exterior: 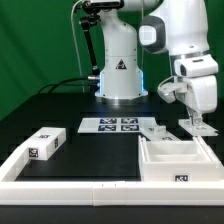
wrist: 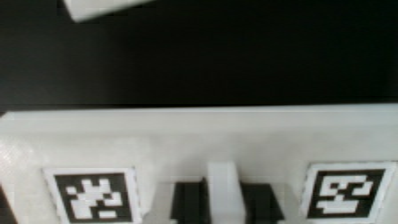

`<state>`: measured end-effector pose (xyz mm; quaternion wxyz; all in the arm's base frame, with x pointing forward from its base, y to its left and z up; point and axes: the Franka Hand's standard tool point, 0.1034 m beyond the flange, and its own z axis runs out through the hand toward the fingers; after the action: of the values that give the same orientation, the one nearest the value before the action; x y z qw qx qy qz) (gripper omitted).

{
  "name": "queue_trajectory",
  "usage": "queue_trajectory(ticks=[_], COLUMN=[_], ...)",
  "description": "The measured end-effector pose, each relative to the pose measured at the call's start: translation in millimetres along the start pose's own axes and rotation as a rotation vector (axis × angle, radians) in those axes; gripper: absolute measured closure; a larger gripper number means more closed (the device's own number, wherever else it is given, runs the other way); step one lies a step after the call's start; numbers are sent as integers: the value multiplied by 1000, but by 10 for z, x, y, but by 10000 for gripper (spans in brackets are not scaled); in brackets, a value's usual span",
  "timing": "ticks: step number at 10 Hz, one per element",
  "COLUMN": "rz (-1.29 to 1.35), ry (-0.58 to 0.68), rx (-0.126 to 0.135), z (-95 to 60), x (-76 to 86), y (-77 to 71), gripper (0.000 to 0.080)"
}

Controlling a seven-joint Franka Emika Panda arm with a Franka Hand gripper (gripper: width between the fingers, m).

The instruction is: Assemble cabinet

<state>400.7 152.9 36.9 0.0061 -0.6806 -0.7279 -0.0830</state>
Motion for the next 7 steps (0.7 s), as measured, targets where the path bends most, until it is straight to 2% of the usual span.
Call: queue_trajectory(ticks=[3,4,7], rz=[22,32,35], ry=[-39,-55,-56], rx=[-26,1,3], z=[-184,-164,-156], x=[-277,-341,-347], y=[162,143,142], gripper=[728,728,728])
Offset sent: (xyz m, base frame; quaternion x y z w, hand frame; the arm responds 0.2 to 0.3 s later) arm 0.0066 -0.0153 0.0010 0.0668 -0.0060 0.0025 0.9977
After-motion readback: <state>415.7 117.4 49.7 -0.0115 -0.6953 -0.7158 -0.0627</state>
